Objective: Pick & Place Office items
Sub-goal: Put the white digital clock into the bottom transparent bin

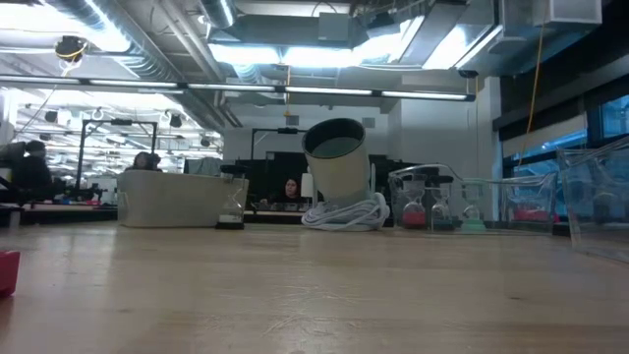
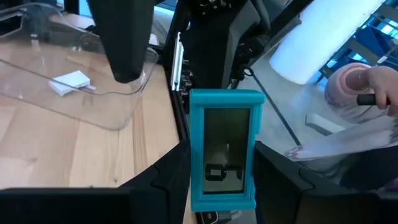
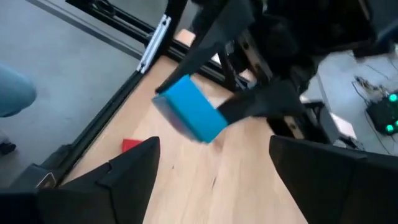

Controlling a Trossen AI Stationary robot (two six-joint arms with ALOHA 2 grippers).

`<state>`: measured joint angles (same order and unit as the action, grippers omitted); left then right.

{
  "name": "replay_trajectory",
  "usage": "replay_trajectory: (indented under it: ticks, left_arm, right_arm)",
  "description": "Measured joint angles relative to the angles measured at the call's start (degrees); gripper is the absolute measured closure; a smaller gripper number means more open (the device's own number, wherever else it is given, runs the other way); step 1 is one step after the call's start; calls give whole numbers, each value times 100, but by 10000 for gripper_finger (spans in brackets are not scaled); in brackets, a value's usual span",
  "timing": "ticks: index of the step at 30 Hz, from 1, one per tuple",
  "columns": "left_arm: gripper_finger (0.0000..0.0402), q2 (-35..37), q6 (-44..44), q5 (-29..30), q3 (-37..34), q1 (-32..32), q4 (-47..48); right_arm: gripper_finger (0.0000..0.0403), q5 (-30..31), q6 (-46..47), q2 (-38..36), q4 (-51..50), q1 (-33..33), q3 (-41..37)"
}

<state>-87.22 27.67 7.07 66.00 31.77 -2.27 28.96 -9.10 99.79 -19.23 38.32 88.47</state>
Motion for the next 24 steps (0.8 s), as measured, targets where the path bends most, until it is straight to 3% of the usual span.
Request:
replay_trajectory:
  ticks: [13, 24]
  left_arm:
    - [258, -4, -342, -314, 0, -139, -236]
    - [258, -7, -342, -568, -4, -199, -225]
  right_arm:
    - [107, -1539, -523, 209, 712, -432, 0]
    - [199, -1708, -638, 240, 720, -470, 0]
